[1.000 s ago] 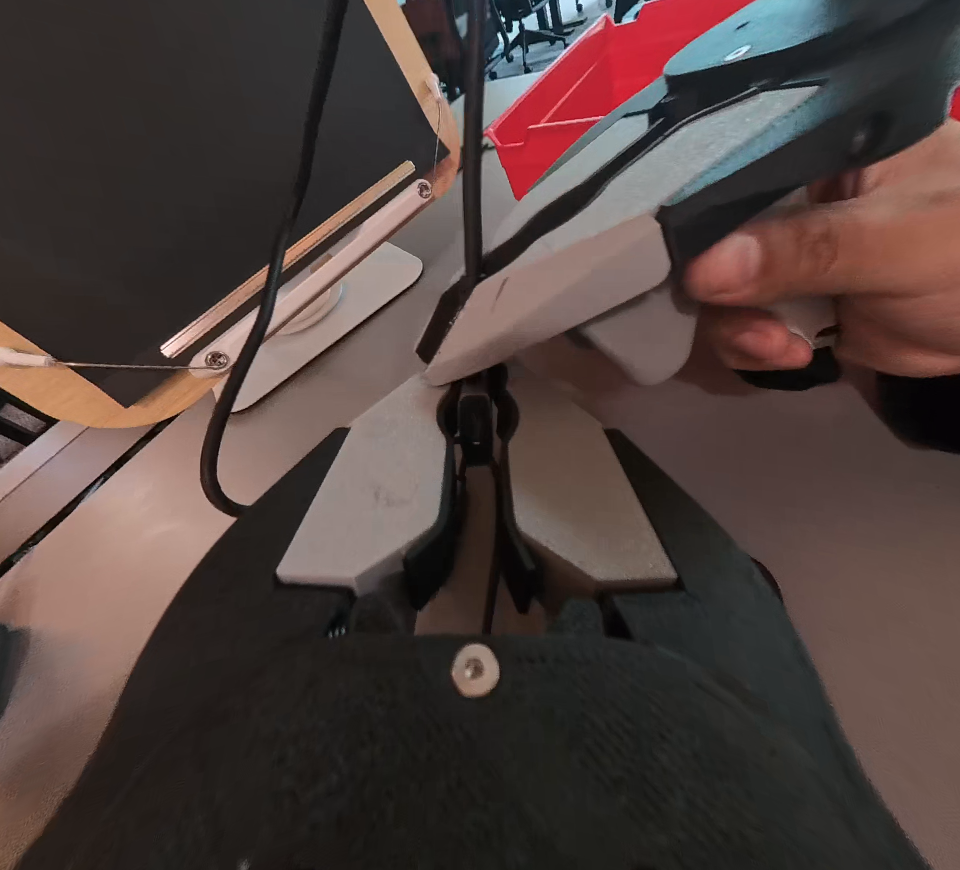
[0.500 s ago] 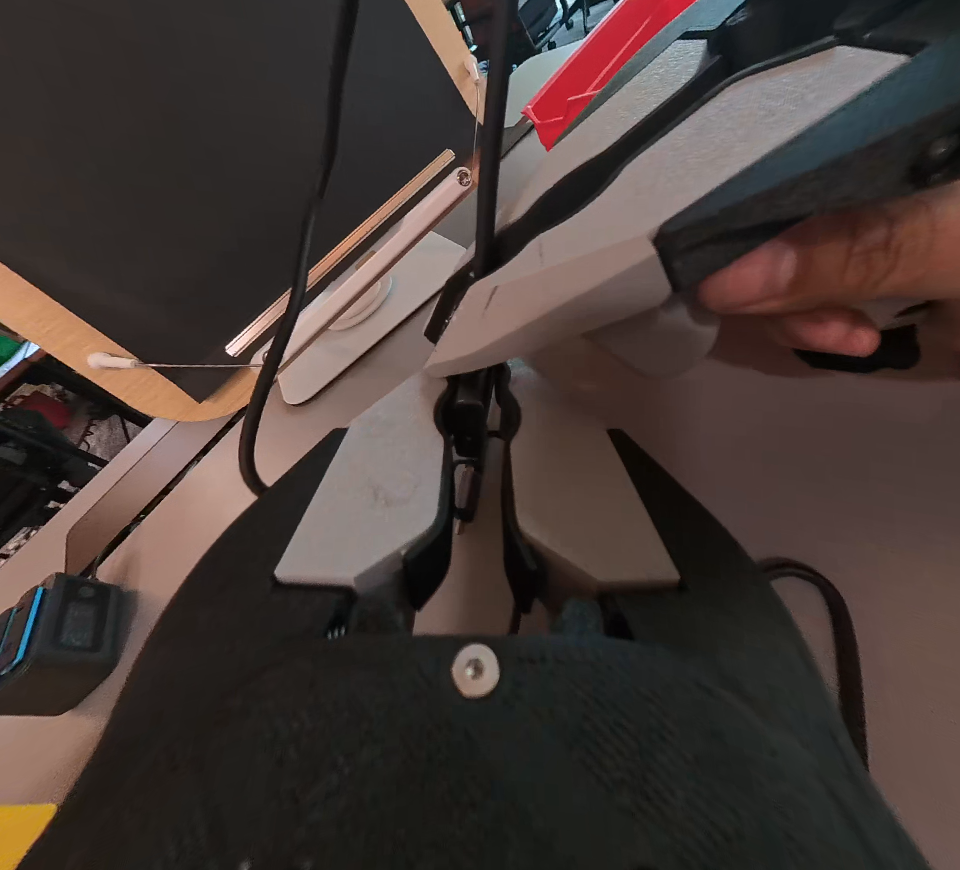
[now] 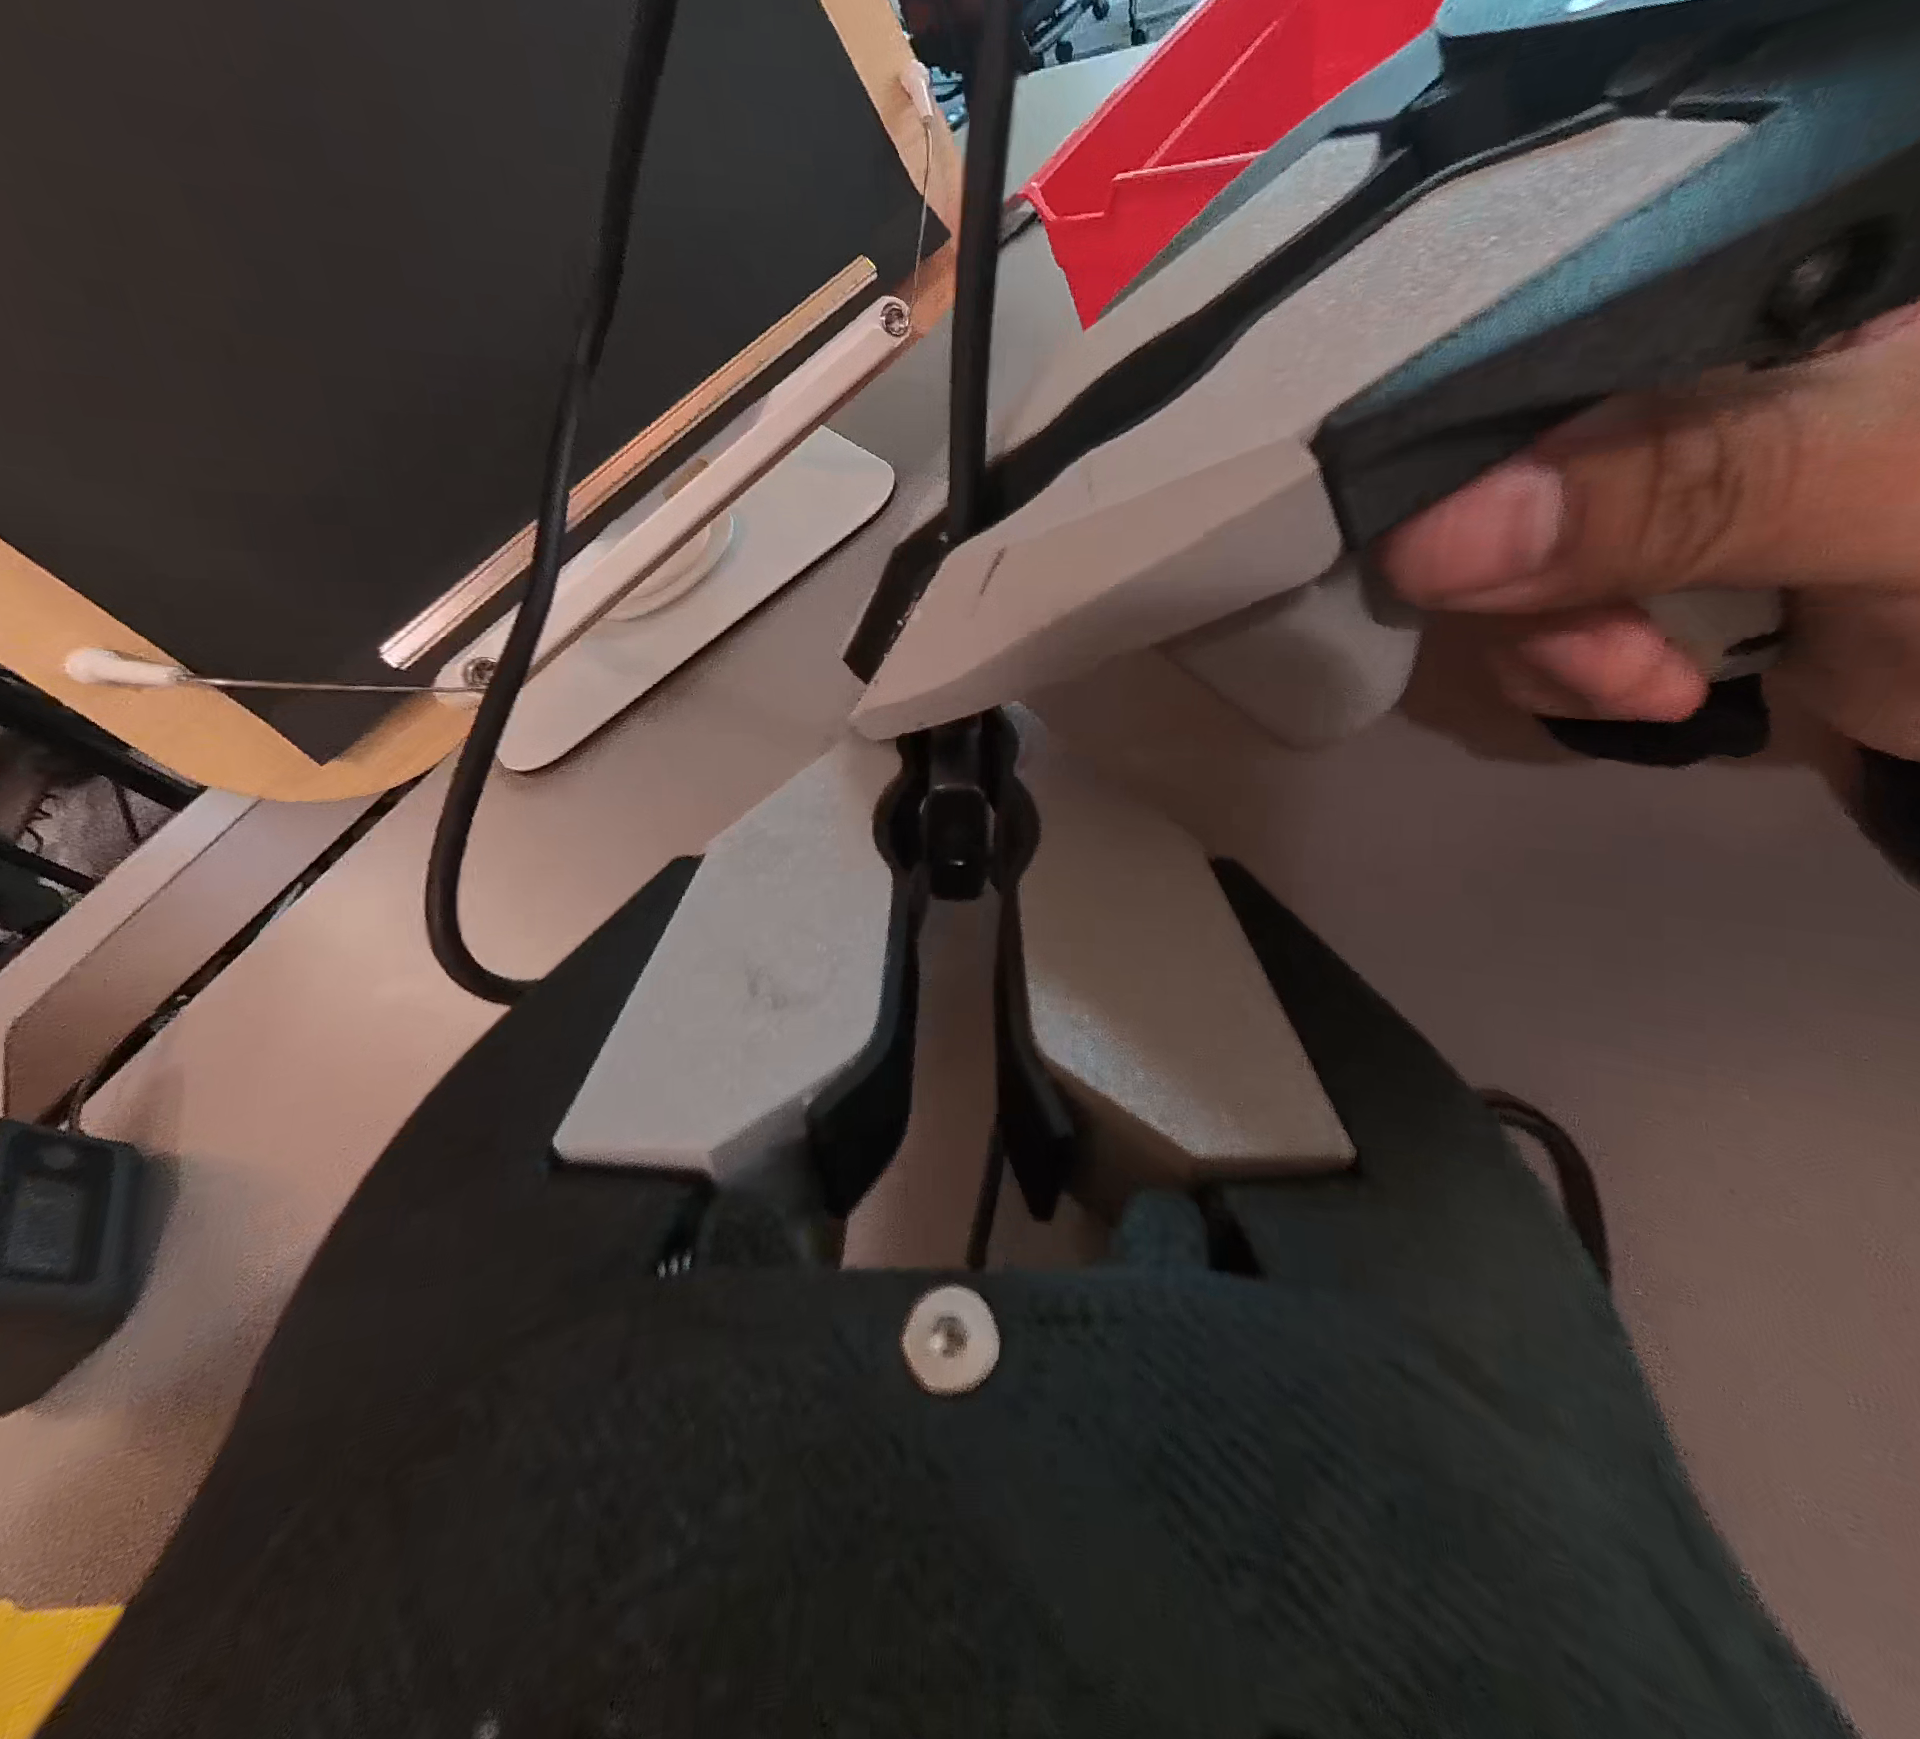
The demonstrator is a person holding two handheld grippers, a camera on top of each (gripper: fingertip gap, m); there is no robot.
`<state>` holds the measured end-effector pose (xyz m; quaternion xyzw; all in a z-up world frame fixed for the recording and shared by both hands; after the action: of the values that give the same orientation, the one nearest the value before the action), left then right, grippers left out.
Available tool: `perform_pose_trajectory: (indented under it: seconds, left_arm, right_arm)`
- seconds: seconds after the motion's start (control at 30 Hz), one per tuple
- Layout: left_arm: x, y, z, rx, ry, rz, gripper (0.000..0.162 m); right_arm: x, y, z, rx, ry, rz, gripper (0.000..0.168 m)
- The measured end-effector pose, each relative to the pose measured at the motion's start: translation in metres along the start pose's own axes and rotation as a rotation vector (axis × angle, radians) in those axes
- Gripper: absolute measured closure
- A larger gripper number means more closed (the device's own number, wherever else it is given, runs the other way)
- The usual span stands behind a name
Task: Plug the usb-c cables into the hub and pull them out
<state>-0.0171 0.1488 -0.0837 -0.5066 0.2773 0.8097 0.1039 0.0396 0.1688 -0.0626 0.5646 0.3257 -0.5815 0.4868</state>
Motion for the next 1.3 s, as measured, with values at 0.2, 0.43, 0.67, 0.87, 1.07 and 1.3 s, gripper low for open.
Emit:
perform_pose_trajectory:
  seconds: [0.2, 0.43, 0.67, 0.87, 1.07, 1.3]
  left_arm:
    - [0.000, -0.006, -0.001, 0.025, 0.047, -0.016, 0.156]
    - [-0.006, -0.004, 0.001, 0.057, 0.100, -0.070, 0.155]
    - [-0.002, 0.000, 0.003, 0.003, 0.054, -0.041, 0.155]
    - [-0.002, -0.002, 0.004, 0.006, 0.048, -0.015, 0.156]
    - [0.000, -0.003, 0.005, 0.024, 0.062, -0.012, 0.156]
    - [-0.001, -0.005, 0.004, 0.011, 0.053, -0.003, 0.156]
  right_arm:
    - [0.002, 0.002, -0.009, -0.027, -0.159, -0.046, 0.159]
    - [-0.004, 0.006, -0.009, -0.015, -0.184, -0.122, 0.160]
    - [-0.004, 0.001, -0.009, -0.040, -0.157, -0.089, 0.159]
    - [-0.003, 0.000, -0.006, -0.002, -0.056, -0.064, 0.159]
    - [-0.002, -0.002, -0.010, -0.065, -0.150, -0.048, 0.159]
    - [-0.003, 0.000, -0.010, -0.005, -0.079, -0.026, 0.159]
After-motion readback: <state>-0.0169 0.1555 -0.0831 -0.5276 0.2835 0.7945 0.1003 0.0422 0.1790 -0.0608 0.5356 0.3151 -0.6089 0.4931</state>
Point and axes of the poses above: each gripper's, where its closed fingertips meet, y back along the fingers, x out of its underside, z = x × y across the jaws, the point moved 6 cm from there along y, back along the fingers, and after that the axes turned 5 degrees about x, right-handed, at the moved point
